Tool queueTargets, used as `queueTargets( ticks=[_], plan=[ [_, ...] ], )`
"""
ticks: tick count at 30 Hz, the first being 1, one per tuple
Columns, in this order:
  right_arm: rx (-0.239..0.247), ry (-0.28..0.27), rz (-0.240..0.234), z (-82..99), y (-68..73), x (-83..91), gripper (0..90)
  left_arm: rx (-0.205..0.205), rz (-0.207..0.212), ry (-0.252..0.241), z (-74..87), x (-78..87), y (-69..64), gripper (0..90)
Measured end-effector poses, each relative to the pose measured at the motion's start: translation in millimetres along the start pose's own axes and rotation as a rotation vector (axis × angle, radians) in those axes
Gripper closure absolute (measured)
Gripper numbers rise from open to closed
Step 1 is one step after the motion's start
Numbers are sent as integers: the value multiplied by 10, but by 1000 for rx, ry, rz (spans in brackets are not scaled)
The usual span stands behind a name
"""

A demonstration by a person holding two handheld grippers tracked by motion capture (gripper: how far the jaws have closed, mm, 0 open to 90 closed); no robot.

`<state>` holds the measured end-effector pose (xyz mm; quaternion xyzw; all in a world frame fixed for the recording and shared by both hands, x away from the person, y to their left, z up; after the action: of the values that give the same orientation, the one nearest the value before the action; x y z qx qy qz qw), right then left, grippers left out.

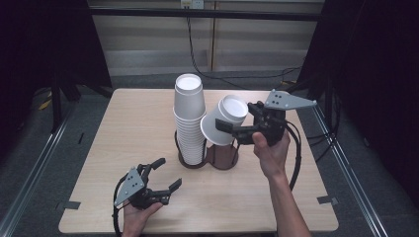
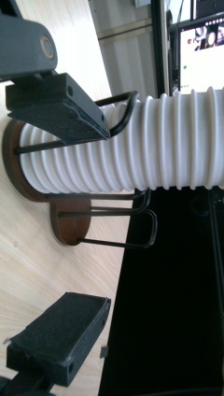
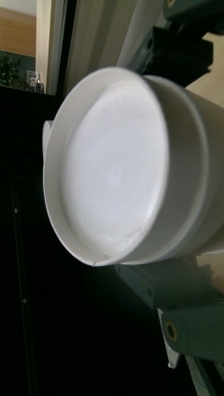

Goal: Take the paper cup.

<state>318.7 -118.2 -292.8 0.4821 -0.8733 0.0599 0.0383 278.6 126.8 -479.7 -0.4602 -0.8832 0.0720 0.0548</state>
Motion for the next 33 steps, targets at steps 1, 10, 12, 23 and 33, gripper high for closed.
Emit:
queueTargets(
  ticks=[1,10,12,23,33],
  plan=[
    [-1,2,-3,19,14,-9,211,2,2,1,-7,-2,-5,158],
    [-5,24,-34,227,169,-128,212,-9,42,7,-87,-24,-82,159],
    [-12,23,-43,269,199,-149,212,0,61,-1,-111,-19,-110,159],
    [-33,42,-77,525,338,-258,213,-25,96,4,-171,-47,-199,157],
    [-49,76,-124,774,483,-411,213,-56,102,13,-205,-69,-243,156]
  ],
)
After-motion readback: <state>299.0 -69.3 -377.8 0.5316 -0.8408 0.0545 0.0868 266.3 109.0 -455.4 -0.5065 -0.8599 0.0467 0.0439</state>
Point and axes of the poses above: each handheld gripper's, and its own axes: x roughly backward along the jaws, z roughly out of its underside, y roughly to its left, the point moved 6 cm from there along -x, roughly forward along the jaws, and after that the axes turned 11 degrees about x, right-handed, at the moved point
